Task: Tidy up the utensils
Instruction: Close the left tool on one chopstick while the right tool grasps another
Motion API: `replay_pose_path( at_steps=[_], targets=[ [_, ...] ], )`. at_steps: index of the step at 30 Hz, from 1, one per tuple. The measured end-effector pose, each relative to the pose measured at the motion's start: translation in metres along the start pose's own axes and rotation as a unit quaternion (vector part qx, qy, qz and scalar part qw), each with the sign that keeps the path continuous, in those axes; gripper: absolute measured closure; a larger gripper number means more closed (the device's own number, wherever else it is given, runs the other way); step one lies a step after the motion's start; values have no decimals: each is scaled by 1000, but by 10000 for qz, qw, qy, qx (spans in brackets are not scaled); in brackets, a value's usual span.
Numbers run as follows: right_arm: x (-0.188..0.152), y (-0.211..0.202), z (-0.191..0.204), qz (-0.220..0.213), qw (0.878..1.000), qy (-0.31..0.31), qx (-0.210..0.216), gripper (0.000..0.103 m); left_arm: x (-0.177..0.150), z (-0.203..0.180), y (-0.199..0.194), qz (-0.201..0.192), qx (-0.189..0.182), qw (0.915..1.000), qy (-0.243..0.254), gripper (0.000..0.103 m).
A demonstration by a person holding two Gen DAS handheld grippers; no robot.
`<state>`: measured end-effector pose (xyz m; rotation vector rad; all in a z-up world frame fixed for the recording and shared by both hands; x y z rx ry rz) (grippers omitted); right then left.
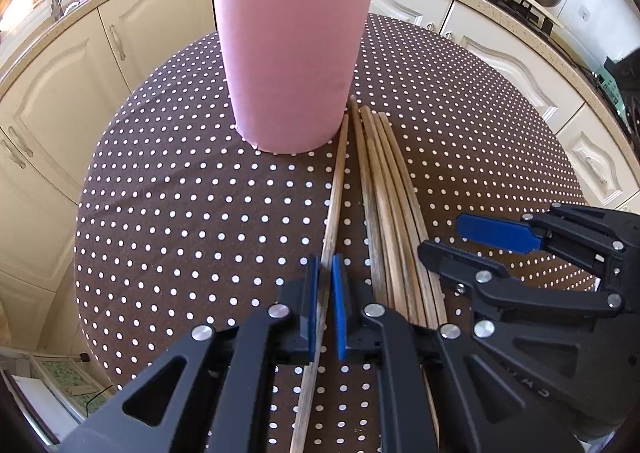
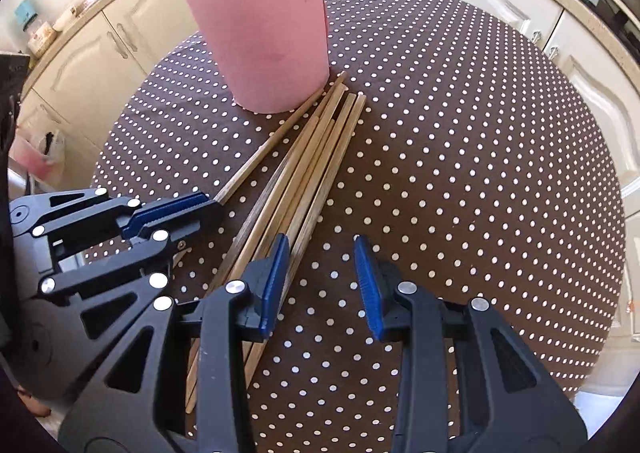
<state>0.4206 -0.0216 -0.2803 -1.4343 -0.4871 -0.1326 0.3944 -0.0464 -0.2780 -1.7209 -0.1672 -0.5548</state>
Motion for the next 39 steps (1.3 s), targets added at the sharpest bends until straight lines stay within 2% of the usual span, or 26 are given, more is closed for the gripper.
replay_pose_path(
  at_steps=[3,10,21,30,39],
  targets=[
    [2,0,6,32,9997,-220,-115,69,-1,1,0,-8,-2,10000,19,95],
    [-13,0,7,139,9997,-179,-36,69,0,2,-1,29,-6,10000,5,95],
    [3,10,14,133,9988,-398,-261,69,-5,2,-2,30,36,10000,11,95],
    [-12,3,10,153,9988,-426,-170,69,-2,3,-1,43,33,10000,-36,95],
    [-17,2,17,119,9957,-745,-538,69,-8,5,-5,55,23,10000,12,95]
  ],
)
Point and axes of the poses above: each gripper's, at about its wrist camera, not at the fingertips, and y roughly the way its jaws point, z to its left, x to its top, the point moved 8 cm from there along y, roughly the way its jaws point, and after that the axes turned 1 degree about -x, right-handed, at the moved point
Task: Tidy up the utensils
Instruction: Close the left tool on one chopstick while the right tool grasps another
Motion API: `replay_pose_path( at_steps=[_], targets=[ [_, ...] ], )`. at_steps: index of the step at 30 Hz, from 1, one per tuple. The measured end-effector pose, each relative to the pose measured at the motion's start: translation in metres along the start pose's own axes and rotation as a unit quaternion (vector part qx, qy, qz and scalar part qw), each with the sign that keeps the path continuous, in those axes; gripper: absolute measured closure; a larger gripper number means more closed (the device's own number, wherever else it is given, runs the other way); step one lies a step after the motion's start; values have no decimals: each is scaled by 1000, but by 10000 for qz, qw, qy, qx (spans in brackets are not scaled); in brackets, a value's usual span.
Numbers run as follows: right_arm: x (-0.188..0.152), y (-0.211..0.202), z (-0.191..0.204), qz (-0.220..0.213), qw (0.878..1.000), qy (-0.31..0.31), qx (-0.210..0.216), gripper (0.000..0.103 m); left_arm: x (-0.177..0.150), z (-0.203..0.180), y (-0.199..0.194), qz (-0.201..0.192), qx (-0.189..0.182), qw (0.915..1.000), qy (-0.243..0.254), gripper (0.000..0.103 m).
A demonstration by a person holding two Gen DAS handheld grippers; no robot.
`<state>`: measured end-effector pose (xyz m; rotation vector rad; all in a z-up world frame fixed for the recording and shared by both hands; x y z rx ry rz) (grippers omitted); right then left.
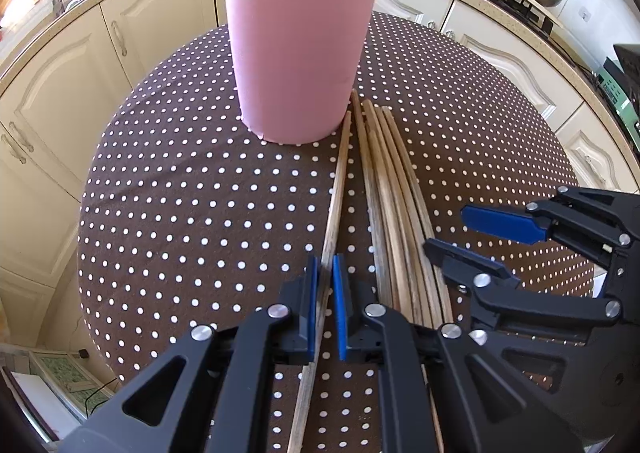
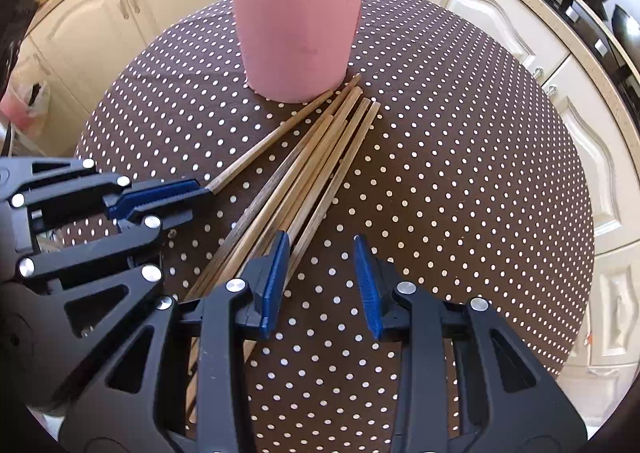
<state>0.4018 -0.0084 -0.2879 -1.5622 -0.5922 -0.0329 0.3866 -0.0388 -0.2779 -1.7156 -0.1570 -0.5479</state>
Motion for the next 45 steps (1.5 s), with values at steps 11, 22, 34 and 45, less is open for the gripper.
replay_pose_path(
  at_steps=[11,22,34,45],
  targets=[
    [3,3,1,51,9999,73,-128,69,3,2,1,50,-23,9999,-98,94],
    [4,12,-7,187,9980,592,-85,69,4,4,2,45,-78,9999,-135,94],
    [30,22,-18,609,9968,447,256,92,12,6,7,202,-55,9998,51,94],
    [35,19,-38,614,9949,530,604,94,23,-7,14,391,366,9974,474,96]
  ],
)
Point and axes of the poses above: each gripper's, at about its wrist camera, not at the fingertips, and y roughly the way its jaws point, z to its left, x to its top, the point moved 8 cm from there along y, roughly the way its jaws point, and after that the axes turned 1 degree about -x, right-handed, at the moved point
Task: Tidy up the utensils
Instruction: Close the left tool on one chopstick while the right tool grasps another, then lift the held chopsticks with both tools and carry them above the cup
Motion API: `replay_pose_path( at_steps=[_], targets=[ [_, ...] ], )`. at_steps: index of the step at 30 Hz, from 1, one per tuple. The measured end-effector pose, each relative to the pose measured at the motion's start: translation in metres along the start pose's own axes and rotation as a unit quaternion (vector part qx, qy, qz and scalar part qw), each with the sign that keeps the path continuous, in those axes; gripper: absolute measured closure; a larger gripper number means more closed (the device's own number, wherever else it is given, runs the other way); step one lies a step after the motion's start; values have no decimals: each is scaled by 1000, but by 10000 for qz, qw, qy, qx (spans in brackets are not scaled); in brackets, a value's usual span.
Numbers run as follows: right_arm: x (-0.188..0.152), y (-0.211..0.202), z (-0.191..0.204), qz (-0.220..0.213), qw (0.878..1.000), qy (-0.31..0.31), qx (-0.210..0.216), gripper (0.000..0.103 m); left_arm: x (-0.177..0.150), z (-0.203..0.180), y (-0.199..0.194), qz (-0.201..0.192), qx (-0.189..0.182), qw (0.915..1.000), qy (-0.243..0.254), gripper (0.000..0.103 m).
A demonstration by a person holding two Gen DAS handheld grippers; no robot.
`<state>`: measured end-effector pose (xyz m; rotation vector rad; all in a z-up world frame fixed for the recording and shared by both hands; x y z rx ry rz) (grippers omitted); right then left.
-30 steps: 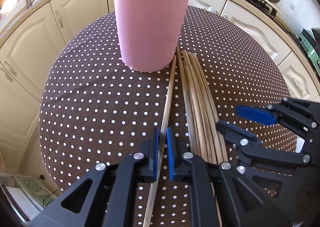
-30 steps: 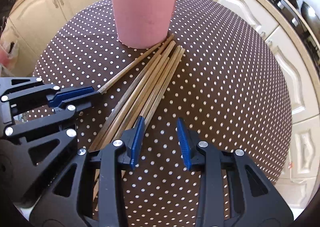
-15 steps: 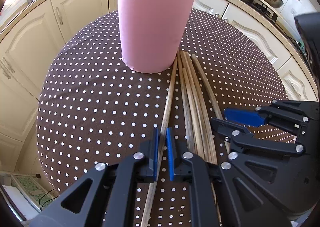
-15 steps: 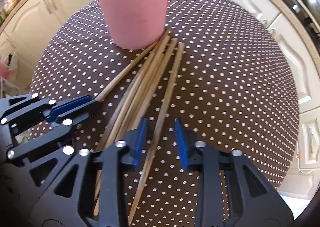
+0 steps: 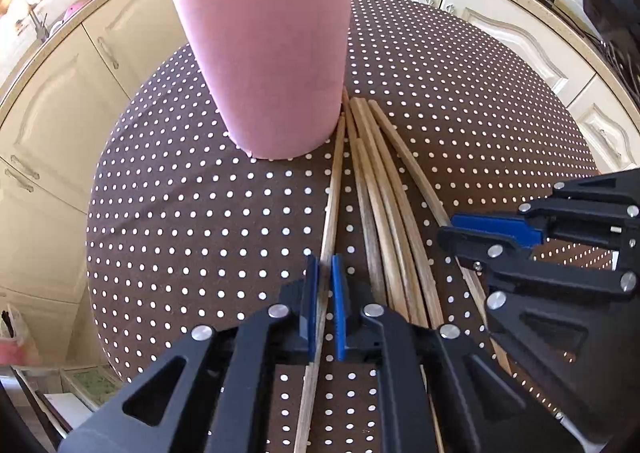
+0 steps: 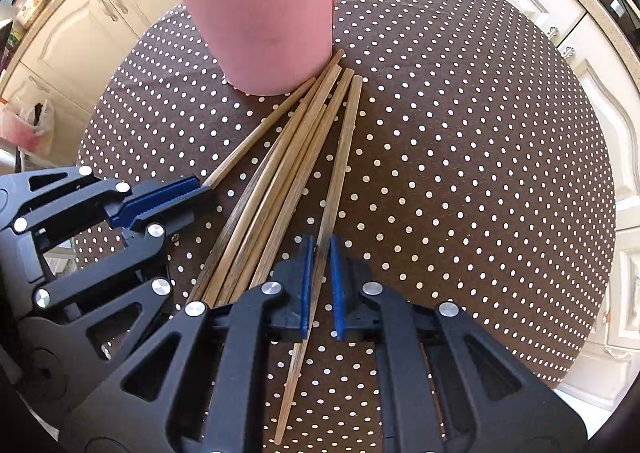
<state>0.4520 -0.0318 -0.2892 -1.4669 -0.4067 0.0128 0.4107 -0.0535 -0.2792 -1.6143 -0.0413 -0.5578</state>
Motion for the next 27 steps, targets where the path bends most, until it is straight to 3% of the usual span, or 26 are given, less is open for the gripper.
replay_pose_path(
  at_steps=[9,16,21,27],
  targets=[
    [-18,-16,-26,-734,9957,321,475,96,-12,-6,-8,-436,-134,9989,-107,97],
    [-31,-57,-39,-1419,9870,274,705,97,-19,-14,-34,-1027,-211,9943,-175,97],
    [-39,-82,-44,-1773,9807,255,777,97,-21,-14,-60,-1495,-266,9881,-222,97],
    [-50,-118,-39,-2240,9699,211,928,97,-27,-8,-92,-2146,-463,9750,-345,97]
  ],
)
Point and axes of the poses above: each gripper's, at about its wrist camera, not at the fingertips, and y roughly the way its jaws point, z to its left, x to its top, the point moved 8 cm from there along y, roughly the way its jaws point, and after that the axes turned 1 degree about -x, right-handed, at the moved point
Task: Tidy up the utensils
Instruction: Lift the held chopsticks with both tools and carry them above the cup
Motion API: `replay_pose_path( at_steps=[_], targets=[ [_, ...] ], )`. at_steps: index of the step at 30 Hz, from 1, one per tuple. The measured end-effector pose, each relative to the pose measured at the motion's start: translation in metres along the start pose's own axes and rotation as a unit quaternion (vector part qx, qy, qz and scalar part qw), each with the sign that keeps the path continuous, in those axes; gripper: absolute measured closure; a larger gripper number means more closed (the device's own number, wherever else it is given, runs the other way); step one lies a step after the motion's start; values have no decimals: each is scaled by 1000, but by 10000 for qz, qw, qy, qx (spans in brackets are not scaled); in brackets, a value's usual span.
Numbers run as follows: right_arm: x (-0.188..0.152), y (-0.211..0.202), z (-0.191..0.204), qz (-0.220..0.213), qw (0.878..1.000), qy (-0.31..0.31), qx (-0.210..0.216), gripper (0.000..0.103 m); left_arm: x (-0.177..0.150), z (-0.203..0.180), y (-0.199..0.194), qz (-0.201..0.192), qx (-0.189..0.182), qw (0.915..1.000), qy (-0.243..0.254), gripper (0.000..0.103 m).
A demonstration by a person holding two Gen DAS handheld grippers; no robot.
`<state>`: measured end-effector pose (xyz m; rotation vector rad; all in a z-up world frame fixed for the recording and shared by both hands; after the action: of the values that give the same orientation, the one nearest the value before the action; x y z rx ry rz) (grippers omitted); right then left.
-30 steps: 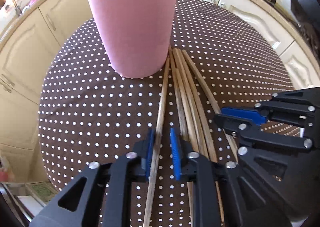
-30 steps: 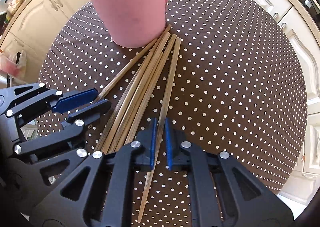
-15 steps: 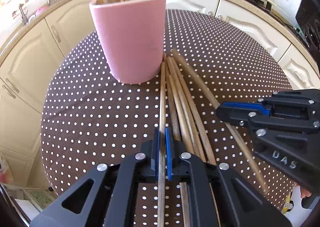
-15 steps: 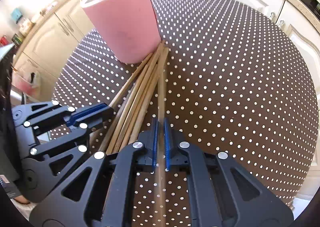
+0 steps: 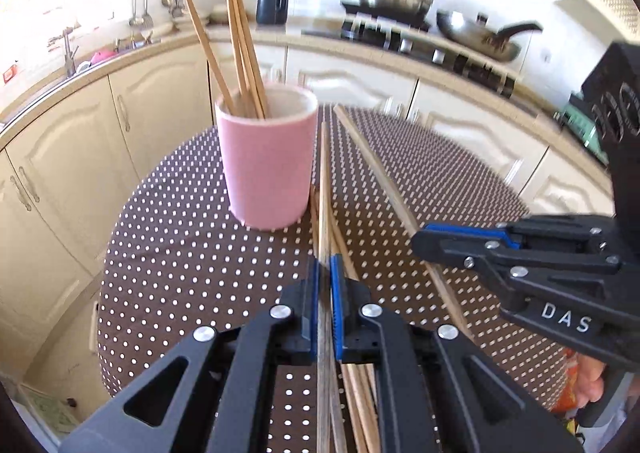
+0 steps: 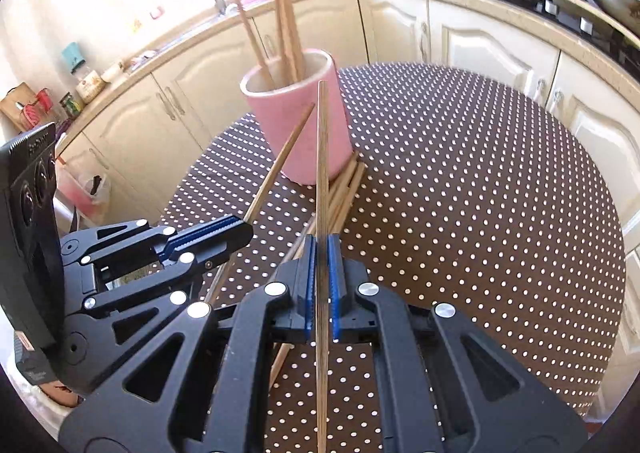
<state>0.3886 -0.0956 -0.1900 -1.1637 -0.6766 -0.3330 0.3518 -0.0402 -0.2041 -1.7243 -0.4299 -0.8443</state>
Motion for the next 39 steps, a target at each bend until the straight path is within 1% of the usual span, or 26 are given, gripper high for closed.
replay_pose_path(
  at_steps=[3,5,7,8,11,14,19,23,32,35,39],
  targets=[
    [1,-15,1,-256,9996,-4,74,97,6,2,-17,-400,-109,9991,-61,97],
    [0,-20,13,-422,9991,-26,80,97,11,1,-27,-629,-153,9978,-104,97],
    [3,-30,15,-598,9981,-14,150,97,15,-1,-36,-807,-201,9965,-128,97],
    [4,-29,22,-668,9977,-23,149,97,16,-1,-41,-927,-199,9954,-137,97],
    [7,-41,27,-928,9956,-45,142,97,21,-2,-54,-1190,-256,9924,-185,97],
    [9,-50,28,-1128,9934,-4,225,97,25,-1,-68,-1431,-332,9889,-239,97],
    [15,-56,31,-1388,9899,-20,297,97,32,0,-85,-1748,-351,9835,-308,97],
    [22,-60,32,-1581,9868,-32,341,97,39,2,-98,-1989,-292,9791,-297,97],
    [36,-66,32,-1941,9801,-45,401,97,57,11,-112,-2324,-400,9706,-473,97],
    [46,-67,32,-2124,9761,-44,468,97,63,13,-113,-2465,-434,9667,-529,97],
    [67,-67,37,-2462,9678,-107,519,97,83,22,-113,-2775,-422,9574,-677,97]
  ],
)
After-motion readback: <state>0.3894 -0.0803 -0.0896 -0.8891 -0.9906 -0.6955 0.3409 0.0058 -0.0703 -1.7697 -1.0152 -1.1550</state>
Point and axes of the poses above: each gripper's, at about its wrist camera, not at the fingertips, and y roughly the way its jaws point, z to its left, x to its top, the point moved 8 cm from there along y, roughly the way its jaws point, and after that the axes turned 1 degree about -x, right-handed, at the moved point
